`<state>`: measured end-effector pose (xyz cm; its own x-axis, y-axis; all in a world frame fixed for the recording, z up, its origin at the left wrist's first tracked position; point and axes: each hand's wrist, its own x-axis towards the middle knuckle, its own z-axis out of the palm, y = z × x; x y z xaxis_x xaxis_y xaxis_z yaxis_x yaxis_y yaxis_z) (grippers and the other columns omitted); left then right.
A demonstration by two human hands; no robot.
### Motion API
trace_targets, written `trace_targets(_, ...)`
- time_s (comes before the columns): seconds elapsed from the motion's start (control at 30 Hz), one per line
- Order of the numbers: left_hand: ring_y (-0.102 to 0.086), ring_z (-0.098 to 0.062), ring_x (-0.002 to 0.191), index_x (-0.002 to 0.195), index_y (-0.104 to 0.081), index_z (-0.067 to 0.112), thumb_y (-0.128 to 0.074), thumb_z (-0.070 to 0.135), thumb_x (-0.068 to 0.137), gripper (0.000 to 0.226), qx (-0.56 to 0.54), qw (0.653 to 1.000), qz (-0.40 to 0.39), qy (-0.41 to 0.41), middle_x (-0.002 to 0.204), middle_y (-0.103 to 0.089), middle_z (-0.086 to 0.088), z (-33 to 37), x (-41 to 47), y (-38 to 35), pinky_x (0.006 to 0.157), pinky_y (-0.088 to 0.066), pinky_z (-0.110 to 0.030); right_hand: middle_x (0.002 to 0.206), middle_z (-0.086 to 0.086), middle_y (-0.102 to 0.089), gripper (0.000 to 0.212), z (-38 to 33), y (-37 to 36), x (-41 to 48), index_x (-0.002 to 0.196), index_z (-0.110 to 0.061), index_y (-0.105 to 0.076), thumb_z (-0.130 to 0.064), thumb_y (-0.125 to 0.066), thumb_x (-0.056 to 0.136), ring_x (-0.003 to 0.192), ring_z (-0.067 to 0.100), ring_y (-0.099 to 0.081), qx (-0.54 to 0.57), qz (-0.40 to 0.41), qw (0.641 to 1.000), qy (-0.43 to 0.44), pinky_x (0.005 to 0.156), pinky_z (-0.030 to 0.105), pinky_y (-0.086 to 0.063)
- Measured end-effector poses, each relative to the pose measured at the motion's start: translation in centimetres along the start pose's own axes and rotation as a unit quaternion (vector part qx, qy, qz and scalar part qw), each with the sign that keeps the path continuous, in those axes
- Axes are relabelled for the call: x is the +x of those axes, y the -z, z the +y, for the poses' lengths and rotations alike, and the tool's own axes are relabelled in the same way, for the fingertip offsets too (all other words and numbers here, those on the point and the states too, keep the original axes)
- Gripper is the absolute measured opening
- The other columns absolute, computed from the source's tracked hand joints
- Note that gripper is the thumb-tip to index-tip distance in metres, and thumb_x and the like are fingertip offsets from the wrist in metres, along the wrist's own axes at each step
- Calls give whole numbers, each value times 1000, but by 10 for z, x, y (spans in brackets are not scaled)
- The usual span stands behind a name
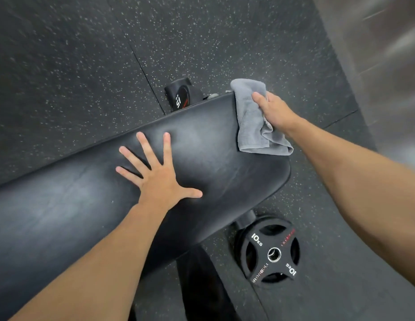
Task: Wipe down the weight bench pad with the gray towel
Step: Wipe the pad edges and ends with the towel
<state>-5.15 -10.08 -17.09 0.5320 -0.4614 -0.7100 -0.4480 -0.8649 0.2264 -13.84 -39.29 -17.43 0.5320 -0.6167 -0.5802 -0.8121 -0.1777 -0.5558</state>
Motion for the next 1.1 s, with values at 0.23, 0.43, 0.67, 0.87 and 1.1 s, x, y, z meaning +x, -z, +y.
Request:
trace_targets(0.23, 37, -59, 134, 143, 41, 38, -76, 82, 43, 160, 9, 1000, 24, 6, 147, 51, -19, 1, 0, -4, 103, 11, -79, 126, -6, -66, 42, 74, -14, -74, 131, -25, -58, -48, -41, 101, 118, 18, -60, 93, 77, 990, -73, 105, 43, -44)
trace_targets(0.43, 37, -59, 135, 145, 38, 38, -77, 81, 43, 160, 24, 999, 30, 3, 149, 49, -20, 1, -3, -6, 104, 11, -79, 111, -5, -65, 24, 102, -52, -130, 117, -23, -56, -37, -42, 103, 110, 20, -62, 210, 191, 949, -136, 92, 34, -45)
trace_targets(0.67, 35, -55, 138, 152, 27, 36, -74, 80, 53, 148, 36, 996, 57, -60, 155, 41, -17, -16, -13, -11, 105, 15, -75, 134, 4, -60, 45, 85, -125, -168, 143, -14, -40, -33, -37, 103, 122, 21, -58, 323, 318, 872, -186, 108, 42, -44)
trace_targets(0.87, 21, -33, 152, 160, 0, 28, -72, 60, 77, 115, 85, 967, 86, -224, 167, 20, -3, -98, -50, -22, 120, 8, -59, 120, 1, -56, 37, 24, -247, -245, 134, -5, -44, -29, -36, 108, 110, 14, -53, 373, 286, 860, -201, 90, 22, -38)
trace_targets(1.1, 21, -32, 152, 159, 3, 34, -84, 62, 58, 136, 88, 986, 87, -109, 165, 24, 3, -205, -97, -19, 115, -1, -68, 137, 16, -57, 74, -28, -364, -318, 138, 3, -38, -58, -44, 96, 127, 25, -55, 311, 209, 905, -199, 109, 40, -43)
